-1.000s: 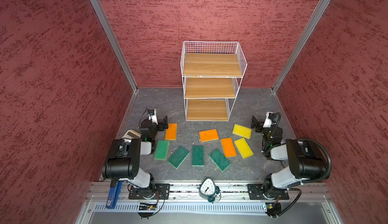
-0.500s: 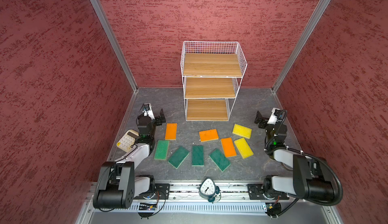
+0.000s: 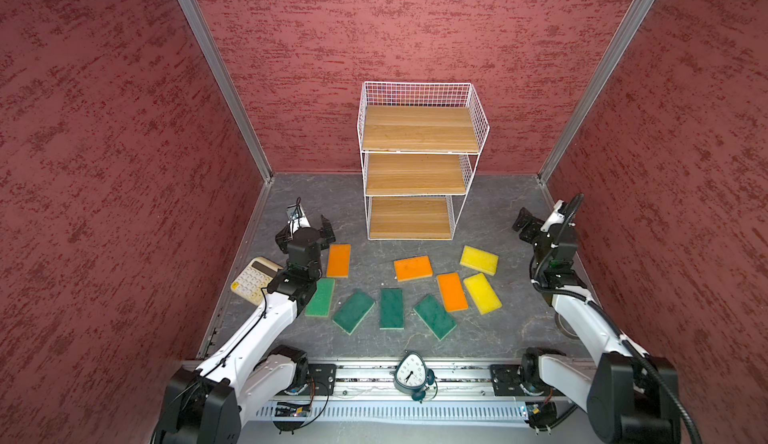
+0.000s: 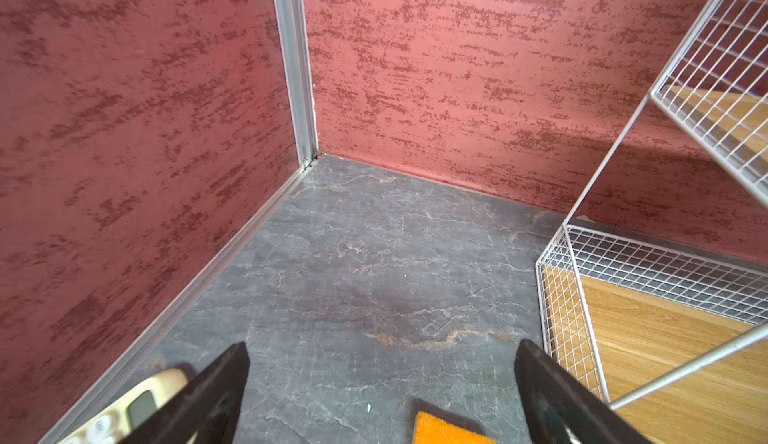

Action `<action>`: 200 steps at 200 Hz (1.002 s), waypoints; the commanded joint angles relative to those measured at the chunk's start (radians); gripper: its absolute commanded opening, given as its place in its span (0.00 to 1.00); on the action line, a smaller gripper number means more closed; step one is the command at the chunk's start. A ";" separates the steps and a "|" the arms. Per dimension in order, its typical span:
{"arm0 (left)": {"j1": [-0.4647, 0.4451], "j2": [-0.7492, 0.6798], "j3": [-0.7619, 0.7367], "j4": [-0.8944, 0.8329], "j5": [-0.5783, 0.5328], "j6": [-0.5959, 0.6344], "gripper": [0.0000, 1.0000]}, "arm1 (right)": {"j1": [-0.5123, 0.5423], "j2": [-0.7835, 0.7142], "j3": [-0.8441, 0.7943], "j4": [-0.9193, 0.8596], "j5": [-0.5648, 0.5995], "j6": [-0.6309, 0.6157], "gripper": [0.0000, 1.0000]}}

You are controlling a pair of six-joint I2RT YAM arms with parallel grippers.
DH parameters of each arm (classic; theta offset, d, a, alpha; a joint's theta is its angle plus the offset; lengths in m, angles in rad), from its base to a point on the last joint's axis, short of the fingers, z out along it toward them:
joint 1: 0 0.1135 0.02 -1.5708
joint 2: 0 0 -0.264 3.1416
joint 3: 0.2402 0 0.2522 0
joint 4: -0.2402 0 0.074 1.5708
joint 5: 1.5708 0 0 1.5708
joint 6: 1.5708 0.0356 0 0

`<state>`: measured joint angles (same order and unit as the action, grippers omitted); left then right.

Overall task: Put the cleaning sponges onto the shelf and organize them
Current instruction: 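Move the right gripper over the yellow sponge while the left arm lowers toward the sponges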

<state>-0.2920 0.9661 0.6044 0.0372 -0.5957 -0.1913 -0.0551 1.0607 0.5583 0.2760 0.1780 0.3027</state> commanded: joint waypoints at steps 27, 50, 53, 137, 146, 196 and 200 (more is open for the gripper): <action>-0.058 -0.063 0.098 -0.410 -0.018 -0.188 0.99 | 0.087 -0.048 0.068 -0.325 0.048 0.122 0.99; -0.090 -0.074 0.128 -0.523 0.004 -0.239 0.99 | 0.170 -0.045 0.108 -0.483 0.097 0.144 0.99; -0.093 -0.075 0.131 -0.532 0.012 -0.241 0.99 | 0.185 -0.044 0.114 -0.500 0.104 0.140 0.99; -0.162 -0.055 0.209 -0.689 0.087 -0.300 1.00 | 0.291 -0.031 0.115 -0.676 0.062 0.156 0.96; -0.163 -0.054 0.208 -0.690 0.090 -0.300 0.99 | 0.293 -0.012 0.114 -0.672 0.047 0.159 0.96; -0.173 -0.052 0.205 -0.743 0.096 -0.324 1.00 | 0.303 0.097 0.118 -0.653 0.008 0.169 0.87; -0.174 -0.053 0.205 -0.744 0.097 -0.323 0.99 | 0.306 0.107 0.121 -0.651 0.005 0.170 0.86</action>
<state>-0.4572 0.9165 0.7990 -0.6636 -0.5072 -0.4953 0.2356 1.1290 0.6758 -0.3721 0.2150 0.4599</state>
